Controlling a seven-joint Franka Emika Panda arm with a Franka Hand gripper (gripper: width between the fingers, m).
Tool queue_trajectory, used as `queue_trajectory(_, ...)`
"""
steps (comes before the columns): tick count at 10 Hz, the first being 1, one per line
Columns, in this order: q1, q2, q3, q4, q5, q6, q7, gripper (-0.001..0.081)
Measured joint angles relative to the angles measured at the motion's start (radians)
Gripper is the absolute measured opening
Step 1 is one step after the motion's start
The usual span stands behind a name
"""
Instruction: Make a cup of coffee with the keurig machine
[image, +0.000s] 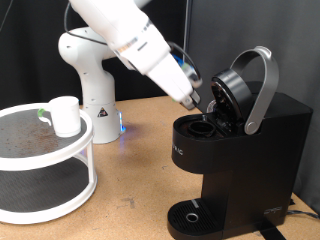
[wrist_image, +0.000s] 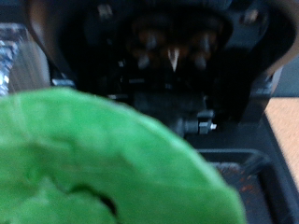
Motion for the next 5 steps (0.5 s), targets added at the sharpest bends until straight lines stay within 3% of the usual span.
queue_trajectory(5,0.004,0.086,0.052,0.017,-0.010,0.074,0.035,0.0453)
